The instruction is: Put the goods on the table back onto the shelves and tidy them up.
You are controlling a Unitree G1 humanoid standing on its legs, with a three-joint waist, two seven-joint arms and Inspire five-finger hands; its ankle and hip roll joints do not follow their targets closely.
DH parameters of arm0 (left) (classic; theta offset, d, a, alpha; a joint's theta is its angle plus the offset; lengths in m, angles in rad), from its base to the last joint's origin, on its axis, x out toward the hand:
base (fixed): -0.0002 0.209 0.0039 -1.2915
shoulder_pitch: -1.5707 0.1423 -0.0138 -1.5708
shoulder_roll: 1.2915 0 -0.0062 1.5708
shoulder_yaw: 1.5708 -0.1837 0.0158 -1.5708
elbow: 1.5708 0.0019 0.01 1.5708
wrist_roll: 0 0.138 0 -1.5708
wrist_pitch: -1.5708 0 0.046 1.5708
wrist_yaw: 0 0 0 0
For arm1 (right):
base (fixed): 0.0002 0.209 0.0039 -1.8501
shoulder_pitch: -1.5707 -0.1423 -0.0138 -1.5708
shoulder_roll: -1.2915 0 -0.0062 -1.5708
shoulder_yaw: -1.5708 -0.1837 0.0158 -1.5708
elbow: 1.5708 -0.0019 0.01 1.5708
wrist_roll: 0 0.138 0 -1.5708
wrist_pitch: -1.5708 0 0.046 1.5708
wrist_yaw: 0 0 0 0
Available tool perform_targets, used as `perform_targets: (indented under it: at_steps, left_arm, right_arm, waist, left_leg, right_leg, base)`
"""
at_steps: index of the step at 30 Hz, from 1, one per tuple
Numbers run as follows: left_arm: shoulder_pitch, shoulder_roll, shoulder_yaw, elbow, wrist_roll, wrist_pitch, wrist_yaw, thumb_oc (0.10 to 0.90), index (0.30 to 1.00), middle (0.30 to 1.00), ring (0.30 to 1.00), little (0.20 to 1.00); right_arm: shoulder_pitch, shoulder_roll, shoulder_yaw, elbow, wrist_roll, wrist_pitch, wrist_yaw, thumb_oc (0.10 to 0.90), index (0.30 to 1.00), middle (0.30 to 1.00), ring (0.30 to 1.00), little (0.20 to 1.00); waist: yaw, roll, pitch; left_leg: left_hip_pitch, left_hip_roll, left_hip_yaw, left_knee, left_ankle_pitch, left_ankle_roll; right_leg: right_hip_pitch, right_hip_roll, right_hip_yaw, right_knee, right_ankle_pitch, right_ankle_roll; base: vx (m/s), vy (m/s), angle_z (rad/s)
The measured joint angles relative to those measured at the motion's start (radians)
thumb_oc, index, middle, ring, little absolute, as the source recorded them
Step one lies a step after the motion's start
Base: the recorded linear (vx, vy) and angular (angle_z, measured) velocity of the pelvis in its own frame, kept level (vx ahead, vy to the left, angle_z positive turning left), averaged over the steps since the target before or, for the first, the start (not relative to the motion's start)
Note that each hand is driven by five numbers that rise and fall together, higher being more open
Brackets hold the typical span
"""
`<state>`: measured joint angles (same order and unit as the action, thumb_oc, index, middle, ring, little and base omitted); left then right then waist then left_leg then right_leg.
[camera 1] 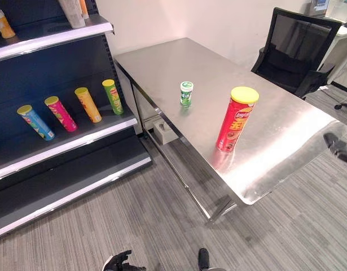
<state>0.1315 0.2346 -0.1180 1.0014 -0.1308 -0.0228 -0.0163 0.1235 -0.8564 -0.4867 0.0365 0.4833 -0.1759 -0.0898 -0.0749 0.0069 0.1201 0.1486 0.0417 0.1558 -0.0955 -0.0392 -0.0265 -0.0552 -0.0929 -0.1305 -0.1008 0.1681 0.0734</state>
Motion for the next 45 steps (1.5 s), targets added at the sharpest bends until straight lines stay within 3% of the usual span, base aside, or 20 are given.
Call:
perform_targets:
  at_steps: [6, 8, 14, 19, 32, 37, 45]
  left_arm:
    - [0.013, -0.001, -0.003, 0.0, 0.015, -0.005, -0.019, 0.8, 0.9, 0.9, 0.9, 0.9]
    - [0.005, -0.003, -0.005, -0.006, 0.015, -0.017, -0.019, 0.8, 0.9, 0.9, 0.9, 0.9]
    - [0.013, -0.004, -0.033, -0.02, 0.016, -0.018, -0.021, 0.8, 0.9, 0.9, 0.9, 0.9]
    - [0.013, -0.004, -0.035, -0.021, 0.015, -0.02, -0.019, 0.8, 0.9, 0.9, 0.9, 0.9]
    - [0.009, -0.004, -0.034, -0.021, 0.014, -0.021, -0.011, 0.8, 0.9, 0.9, 0.9, 0.9]
    - [0.005, -0.004, -0.038, -0.02, 0.014, -0.021, -0.01, 0.8, 0.9, 0.9, 0.9, 0.9]
    - [0.002, -0.002, -0.038, -0.02, 0.013, -0.021, -0.01, 0.8, 0.9, 0.9, 0.9, 0.9]
  right_arm:
    - [-0.133, -0.001, 0.158, -0.007, 0.104, -0.011, 0.079, 0.8, 0.9, 0.9, 0.9, 0.9]
    - [-0.142, -0.001, 0.203, -0.007, 0.112, -0.006, 0.109, 0.8, 0.9, 0.9, 0.9, 0.9]
    - [-0.215, -0.043, 0.354, -0.002, 0.117, 0.025, 0.154, 0.8, 0.9, 0.9, 0.9, 0.9]
    - [-0.261, -0.1, 0.405, 0.054, 0.115, 0.039, 0.152, 0.8, 0.9, 0.9, 0.9, 0.9]
    - [-0.312, -0.113, 0.427, 0.127, 0.044, 0.058, 0.118, 0.8, 0.9, 0.9, 0.9, 0.9]
    - [-0.414, -0.146, 0.518, 0.194, 0.053, 0.063, 0.11, 0.8, 0.9, 0.9, 0.9, 0.9]
    - [-0.45, -0.193, 0.599, 0.195, 0.089, 0.081, 0.112, 0.8, 0.9, 0.9, 0.9, 0.9]
  waist:
    - [0.028, -0.001, -0.002]
    - [0.058, 0.001, -0.002]
    - [0.082, 0.003, -0.004]
    - [0.091, -0.001, -0.002]
    - [0.093, -0.015, 0.007]
    - [0.091, -0.02, 0.01]
    - [0.094, -0.024, 0.014]
  left_leg:
    - [0.005, -0.001, 0.0, 0.005, 0.004, -0.006]
    - [0.003, 0.0, -0.003, 0.005, 0.004, -0.006]
    - [0.002, -0.001, -0.006, 0.004, 0.004, -0.006]
    - [0.0, -0.001, -0.029, 0.004, 0.008, -0.01]
    - [-0.013, -0.002, -0.053, 0.005, 0.009, -0.01]
    - [-0.012, -0.002, -0.053, 0.005, 0.01, -0.01]
    - [-0.009, -0.002, -0.053, 0.005, 0.01, -0.01]
  right_leg:
    - [0.001, -0.001, -0.002, 0.0, 0.005, -0.006]
    - [0.001, -0.002, -0.005, 0.001, 0.006, -0.008]
    - [0.009, -0.003, -0.008, 0.0, 0.002, -0.003]
    - [0.015, -0.007, -0.033, 0.0, 0.0, 0.0]
    - [0.016, -0.013, -0.057, 0.0, 0.0, 0.0]
    - [0.015, -0.013, -0.057, 0.0, -0.001, 0.0]
    - [0.015, -0.013, -0.058, 0.0, -0.001, 0.0]
  base:
    - [-0.01, -0.002, 0.02]
    - [0.0, -0.004, 0.02]
    - [0.0, 0.0, 0.01]
    - [-0.01, -0.004, 0.12]
    - [-0.01, -0.003, 0.05]
    - [0.0, 0.0, 0.0]
    - [0.0, 0.0, 0.0]
